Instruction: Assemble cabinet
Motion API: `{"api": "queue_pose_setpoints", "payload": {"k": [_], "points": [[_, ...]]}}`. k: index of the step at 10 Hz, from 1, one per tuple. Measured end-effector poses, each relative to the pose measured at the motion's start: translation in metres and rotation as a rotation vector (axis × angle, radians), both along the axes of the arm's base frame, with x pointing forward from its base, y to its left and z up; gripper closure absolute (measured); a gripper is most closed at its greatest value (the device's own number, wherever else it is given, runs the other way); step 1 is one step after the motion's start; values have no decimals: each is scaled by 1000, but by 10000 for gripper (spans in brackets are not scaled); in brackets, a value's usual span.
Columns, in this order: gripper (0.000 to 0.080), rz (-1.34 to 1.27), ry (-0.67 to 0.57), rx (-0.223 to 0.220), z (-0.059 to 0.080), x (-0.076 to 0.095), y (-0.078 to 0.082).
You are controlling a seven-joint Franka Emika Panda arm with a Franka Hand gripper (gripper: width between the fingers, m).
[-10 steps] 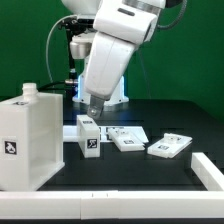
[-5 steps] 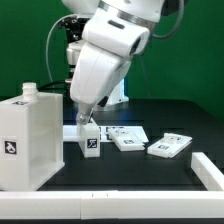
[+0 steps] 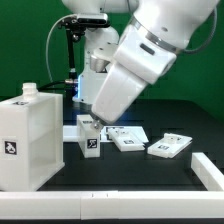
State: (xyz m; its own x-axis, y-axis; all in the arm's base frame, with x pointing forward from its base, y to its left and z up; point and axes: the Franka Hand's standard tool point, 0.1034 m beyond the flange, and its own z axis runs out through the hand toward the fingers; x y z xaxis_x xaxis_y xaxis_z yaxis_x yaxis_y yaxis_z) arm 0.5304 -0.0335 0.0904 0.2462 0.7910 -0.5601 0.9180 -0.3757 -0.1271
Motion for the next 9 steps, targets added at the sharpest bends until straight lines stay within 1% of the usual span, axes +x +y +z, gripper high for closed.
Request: {"api": "queue_pose_setpoints", "payload": {"k": [1,2,3,4,5,6,7,8,9], "points": [[2,2,15,-33,-5,-9,-11],[2,7,44,-65,-7,-13,-16],[2,2,82,-97,-7,-15,-14],[2,11,108,-118,-11,-17,-7],[2,23,150,-160,-14,-22,-3],[2,36,179,-182,-18,-24,2],[2,63,191,-163,-21,-23,-5],[2,70,191,-151,-19,-23,-26],[2,74,163,-154,-10,-21,-40]]}}
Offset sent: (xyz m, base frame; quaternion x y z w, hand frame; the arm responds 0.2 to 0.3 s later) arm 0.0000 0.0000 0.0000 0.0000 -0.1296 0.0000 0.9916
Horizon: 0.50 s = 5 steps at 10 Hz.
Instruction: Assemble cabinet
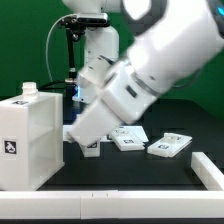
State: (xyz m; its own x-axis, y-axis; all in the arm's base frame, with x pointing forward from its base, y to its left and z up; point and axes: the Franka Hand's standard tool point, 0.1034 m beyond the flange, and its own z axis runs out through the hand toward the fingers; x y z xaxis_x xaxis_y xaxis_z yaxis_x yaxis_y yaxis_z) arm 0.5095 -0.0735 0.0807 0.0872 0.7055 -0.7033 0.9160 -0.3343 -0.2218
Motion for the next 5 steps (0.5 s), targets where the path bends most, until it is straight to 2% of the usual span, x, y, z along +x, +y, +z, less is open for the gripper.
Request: {"api": "queue_pose_setpoints", "payload": {"k": [1,5], "points": [[2,5,-57,32,5,1,0],[2,-5,-34,39,4,-3,2]]}}
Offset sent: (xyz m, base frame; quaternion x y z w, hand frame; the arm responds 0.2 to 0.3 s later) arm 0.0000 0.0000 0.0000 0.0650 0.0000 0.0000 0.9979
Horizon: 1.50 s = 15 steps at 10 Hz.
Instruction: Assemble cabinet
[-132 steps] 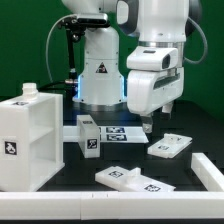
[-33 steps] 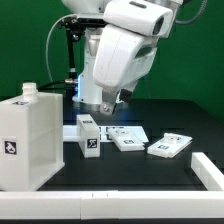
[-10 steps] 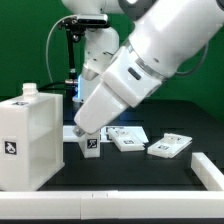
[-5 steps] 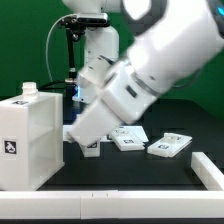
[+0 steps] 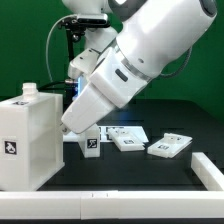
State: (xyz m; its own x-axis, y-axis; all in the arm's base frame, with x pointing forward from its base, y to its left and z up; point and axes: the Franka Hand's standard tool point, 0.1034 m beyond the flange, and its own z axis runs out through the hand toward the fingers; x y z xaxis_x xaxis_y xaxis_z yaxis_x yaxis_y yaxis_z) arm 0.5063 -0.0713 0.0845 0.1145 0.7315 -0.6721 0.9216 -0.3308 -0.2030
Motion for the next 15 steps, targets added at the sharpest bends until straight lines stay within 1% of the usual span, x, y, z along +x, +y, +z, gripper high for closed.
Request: {"api": "queue_pose_setpoints", "payload": {"k": [1,2,3,4,7,8,9,10,11,12,13,14,15], "points": [[2,-1,3,0,-1,-1,0],[2,-42,61,8,0,-7,-1],[2,-69,84,10,-1,-5,-1],[2,-70,83,10,-3,-2,0],[2,-81,74,3,-4,-3,0],[2,-99,60,-8,-4,-3,1],[2,-157,13,-42,-5,-3,2],[2,-179,-6,-56,-5,-3,2],[2,-234,-51,-89,-6,-4,2],[2,-268,-80,-110,-6,-4,3],[2,-237,-55,-91,-6,-3,3],[2,-147,-39,-62,-3,5,-2],[2,-68,-49,-41,2,12,-6]]}}
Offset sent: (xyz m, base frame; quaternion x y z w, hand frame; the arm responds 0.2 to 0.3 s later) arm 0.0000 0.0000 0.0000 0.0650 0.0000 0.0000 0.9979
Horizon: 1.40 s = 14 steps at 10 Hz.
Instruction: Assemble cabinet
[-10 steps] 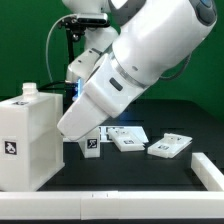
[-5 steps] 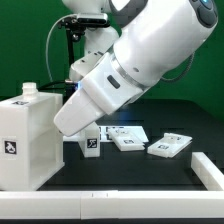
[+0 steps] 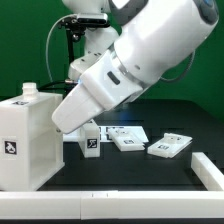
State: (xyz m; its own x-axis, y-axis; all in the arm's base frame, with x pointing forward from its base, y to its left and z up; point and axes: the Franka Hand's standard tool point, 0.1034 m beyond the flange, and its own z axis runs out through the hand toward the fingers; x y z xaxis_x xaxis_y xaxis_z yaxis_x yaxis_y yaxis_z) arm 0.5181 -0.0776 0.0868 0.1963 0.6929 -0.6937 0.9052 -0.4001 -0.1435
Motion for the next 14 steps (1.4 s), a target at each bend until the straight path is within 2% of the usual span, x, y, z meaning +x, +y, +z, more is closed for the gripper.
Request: {"api": "queue_pose_setpoints", "payload": {"k": [2,6,7,9,14], "points": [[2,58,-14,36,-1,-6,1],[2,63,-10,38,-3,-6,1],[2,79,-1,53,-6,-10,-4],[2,81,5,45,-2,-19,-15],[2,90,-2,51,-10,-22,-10]]}}
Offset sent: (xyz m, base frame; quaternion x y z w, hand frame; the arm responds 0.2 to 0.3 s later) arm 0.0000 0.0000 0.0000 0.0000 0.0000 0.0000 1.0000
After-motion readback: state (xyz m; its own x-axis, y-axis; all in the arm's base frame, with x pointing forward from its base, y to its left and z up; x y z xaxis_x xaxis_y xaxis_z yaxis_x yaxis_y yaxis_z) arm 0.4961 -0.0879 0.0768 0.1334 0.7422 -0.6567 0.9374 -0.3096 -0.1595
